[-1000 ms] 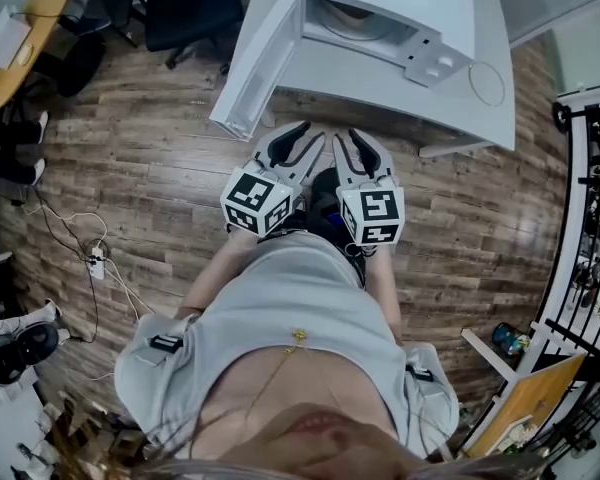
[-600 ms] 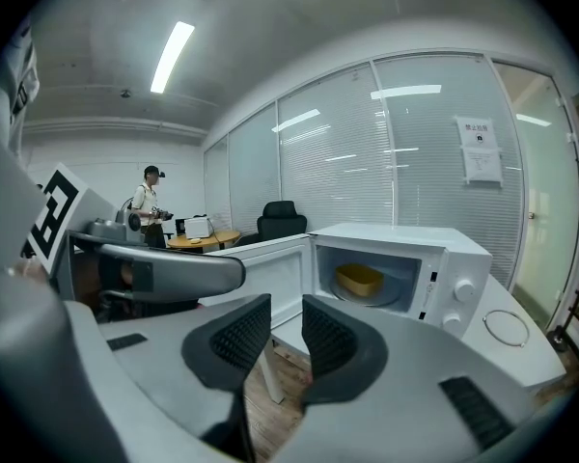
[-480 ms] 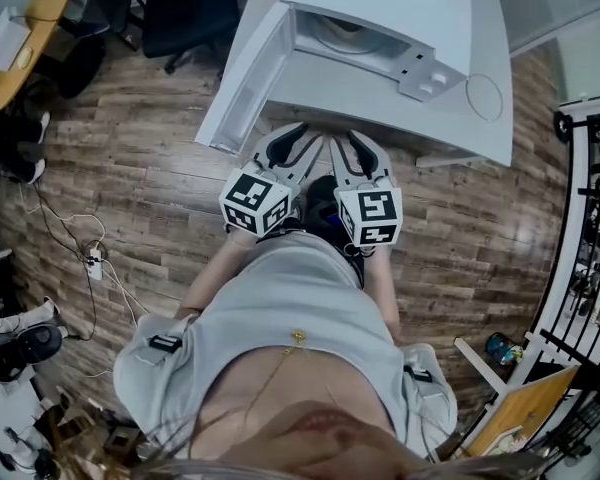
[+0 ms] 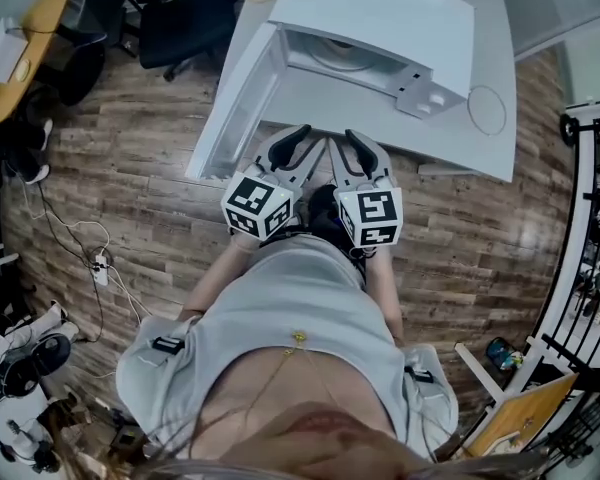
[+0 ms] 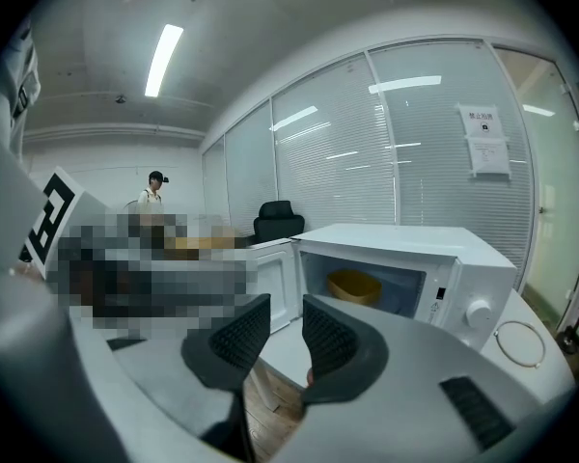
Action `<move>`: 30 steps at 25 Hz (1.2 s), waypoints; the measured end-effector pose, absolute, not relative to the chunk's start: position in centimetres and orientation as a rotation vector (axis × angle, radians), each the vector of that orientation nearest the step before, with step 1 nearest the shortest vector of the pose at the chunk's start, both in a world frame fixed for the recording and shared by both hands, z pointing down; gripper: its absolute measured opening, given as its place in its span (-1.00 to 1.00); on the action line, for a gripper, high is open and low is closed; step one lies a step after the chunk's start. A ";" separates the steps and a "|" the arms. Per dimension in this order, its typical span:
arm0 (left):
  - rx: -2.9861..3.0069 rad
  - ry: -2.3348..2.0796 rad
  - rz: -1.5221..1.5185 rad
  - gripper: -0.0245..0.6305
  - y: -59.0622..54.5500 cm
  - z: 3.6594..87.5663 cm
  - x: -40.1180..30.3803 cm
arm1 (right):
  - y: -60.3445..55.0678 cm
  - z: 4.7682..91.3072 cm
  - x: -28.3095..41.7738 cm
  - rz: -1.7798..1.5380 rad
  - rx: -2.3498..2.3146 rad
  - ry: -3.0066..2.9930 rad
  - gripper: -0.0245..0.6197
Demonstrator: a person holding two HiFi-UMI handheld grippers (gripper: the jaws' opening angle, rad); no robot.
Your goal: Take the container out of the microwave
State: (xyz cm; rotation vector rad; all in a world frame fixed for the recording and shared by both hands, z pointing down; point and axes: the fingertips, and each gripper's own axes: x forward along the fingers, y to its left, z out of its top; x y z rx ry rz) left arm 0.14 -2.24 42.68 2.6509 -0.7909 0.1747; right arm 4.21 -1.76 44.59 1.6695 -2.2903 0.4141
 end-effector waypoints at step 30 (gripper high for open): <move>2.631 -0.972 0.149 -0.55 -12.2 42.0 9.2 | -12.0 43.7 14.0 0.359 1.572 -2.393 -0.56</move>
